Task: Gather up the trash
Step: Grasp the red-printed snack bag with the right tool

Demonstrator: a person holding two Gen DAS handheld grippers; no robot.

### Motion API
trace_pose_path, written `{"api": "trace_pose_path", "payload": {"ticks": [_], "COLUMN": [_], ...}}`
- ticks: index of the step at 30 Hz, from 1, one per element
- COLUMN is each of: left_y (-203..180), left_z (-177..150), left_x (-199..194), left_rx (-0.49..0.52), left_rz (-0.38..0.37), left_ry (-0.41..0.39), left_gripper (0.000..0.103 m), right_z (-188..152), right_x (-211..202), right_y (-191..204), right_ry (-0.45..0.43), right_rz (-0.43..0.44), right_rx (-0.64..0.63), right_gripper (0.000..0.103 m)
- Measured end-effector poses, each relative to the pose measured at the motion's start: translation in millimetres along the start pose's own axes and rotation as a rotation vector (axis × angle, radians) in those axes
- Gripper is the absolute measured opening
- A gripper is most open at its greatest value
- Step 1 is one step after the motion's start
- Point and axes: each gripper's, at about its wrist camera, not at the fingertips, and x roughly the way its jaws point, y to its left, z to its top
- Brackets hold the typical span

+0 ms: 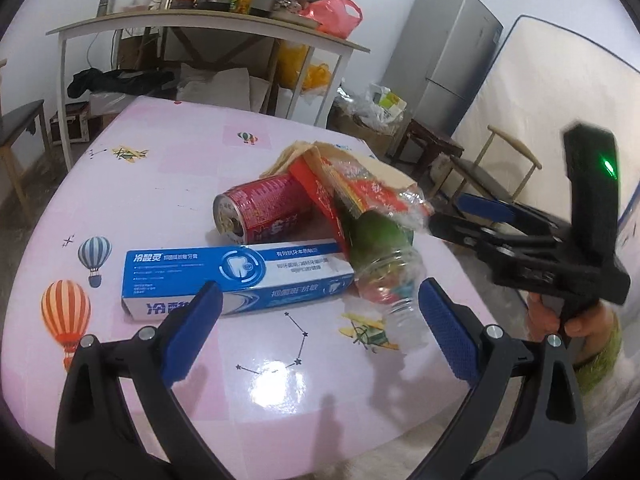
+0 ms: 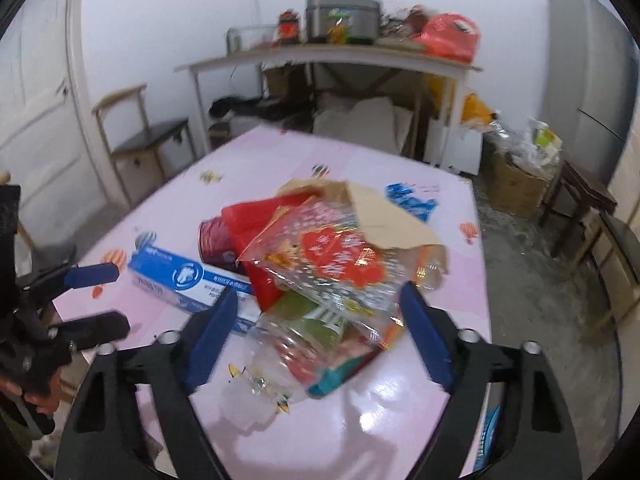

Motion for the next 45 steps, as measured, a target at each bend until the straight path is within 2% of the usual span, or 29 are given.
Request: {"api": "trace_pose_path", "payload": {"ticks": [3, 8, 11, 13, 15, 19, 24, 26, 30, 31, 33, 37, 39, 41, 44, 45], "left_y": [4, 11, 17, 22, 27, 39, 60, 69, 94, 102, 116, 134, 138, 139, 136, 135], "left_z": [-2, -3, -4, -5, -8, -15, -27, -30, -41, -44, -50, -56, -60, -64, -69, -70], "left_x": [4, 1, 0, 0, 1, 2, -6, -12, -36, -44, -62, -95, -110, -116, -119, -118], "left_rx": [0.015, 0.033, 0.016, 0.002, -0.014, -0.055, -0.114, -0.134, -0.175, -0.180, -0.202, -0.247, -0.264, -0.274, -0.281, -0.286], "left_rz": [0.000, 0.015, 0.011, -0.010, -0.033, -0.039, -0.012, 0.009, 0.113, 0.165, 0.250, 0.332, 0.348, 0.345, 0.323, 0.307], "left_ry": [-0.009, -0.047, -0.059, -0.062, -0.055, -0.038, -0.020, -0.020, -0.043, -0.051, -0.067, -0.109, -0.121, -0.119, -0.094, -0.087], "left_gripper": [0.094, 0.094, 0.093, 0.087, 0.078, 0.067, 0.049, 0.046, 0.043, 0.042, 0.040, 0.040, 0.040, 0.040, 0.040, 0.042], "right_z": [6, 11, 13, 13, 13, 12, 10, 8, -6, -13, -26, -50, -61, -67, -66, -65], "right_x": [16, 30, 39, 44, 45, 30, -5, -20, -36, -37, -30, -7, 8, 16, 18, 15], "right_y": [13, 31, 36, 35, 33, 33, 46, 57, 95, 110, 138, 179, 197, 206, 202, 198], "right_ry": [0.044, 0.072, 0.092, 0.110, 0.114, 0.069, -0.014, -0.046, -0.096, -0.105, -0.089, -0.036, 0.029, 0.074, 0.124, 0.123], "right_rz": [-0.002, -0.014, -0.044, -0.060, -0.056, -0.064, -0.028, 0.008, 0.108, 0.134, 0.189, 0.284, 0.346, 0.386, 0.432, 0.446], "right_rx": [-0.058, -0.142, -0.161, -0.153, -0.134, -0.111, -0.138, -0.164, -0.277, -0.324, -0.395, -0.487, -0.515, -0.514, -0.470, -0.450], "right_gripper": [0.056, 0.050, 0.038, 0.022, 0.014, 0.006, 0.004, 0.004, 0.004, 0.004, 0.004, 0.005, 0.005, 0.009, 0.021, 0.029]}}
